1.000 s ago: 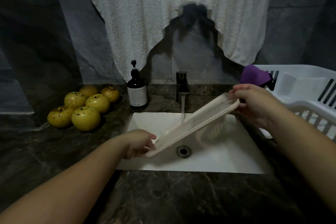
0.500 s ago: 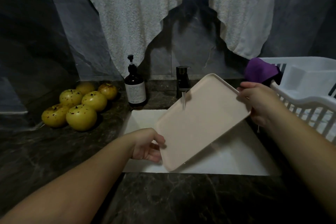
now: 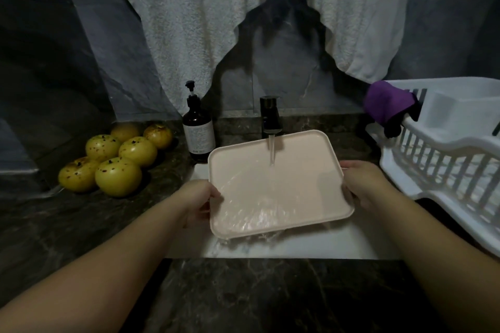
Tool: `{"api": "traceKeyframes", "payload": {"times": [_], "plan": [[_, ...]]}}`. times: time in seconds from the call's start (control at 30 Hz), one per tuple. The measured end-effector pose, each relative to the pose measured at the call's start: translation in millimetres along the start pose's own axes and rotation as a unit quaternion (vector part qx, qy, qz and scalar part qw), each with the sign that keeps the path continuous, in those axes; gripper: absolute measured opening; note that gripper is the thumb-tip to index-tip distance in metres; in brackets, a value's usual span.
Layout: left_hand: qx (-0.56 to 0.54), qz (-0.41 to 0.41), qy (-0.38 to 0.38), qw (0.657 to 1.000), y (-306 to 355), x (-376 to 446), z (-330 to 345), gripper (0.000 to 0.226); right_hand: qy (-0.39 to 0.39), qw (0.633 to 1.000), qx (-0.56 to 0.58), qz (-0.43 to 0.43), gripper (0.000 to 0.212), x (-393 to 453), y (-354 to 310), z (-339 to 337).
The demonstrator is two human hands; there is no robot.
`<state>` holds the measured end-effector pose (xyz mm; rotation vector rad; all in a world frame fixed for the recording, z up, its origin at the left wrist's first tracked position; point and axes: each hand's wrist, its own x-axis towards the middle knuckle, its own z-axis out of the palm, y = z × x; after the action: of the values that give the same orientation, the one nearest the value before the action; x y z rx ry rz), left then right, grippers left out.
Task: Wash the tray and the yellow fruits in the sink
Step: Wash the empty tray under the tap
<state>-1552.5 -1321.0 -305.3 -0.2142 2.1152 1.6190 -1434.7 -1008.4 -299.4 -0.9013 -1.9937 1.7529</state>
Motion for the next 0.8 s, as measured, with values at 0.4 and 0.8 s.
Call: {"api": "traceKeyframes", "payload": {"times": [0.4,0.8], "plan": [[-0.048,0.134,0.041,0.989,10,-10,-5,0.031,-0.039,0.981,-0.132,0.135,0.039,3,15,5],[-0.015,0.128,0.071,0.989,13,-15,-10,0.025,-0.065,0.978,-0.140,0.143,0.021,-6,11,2]]}}
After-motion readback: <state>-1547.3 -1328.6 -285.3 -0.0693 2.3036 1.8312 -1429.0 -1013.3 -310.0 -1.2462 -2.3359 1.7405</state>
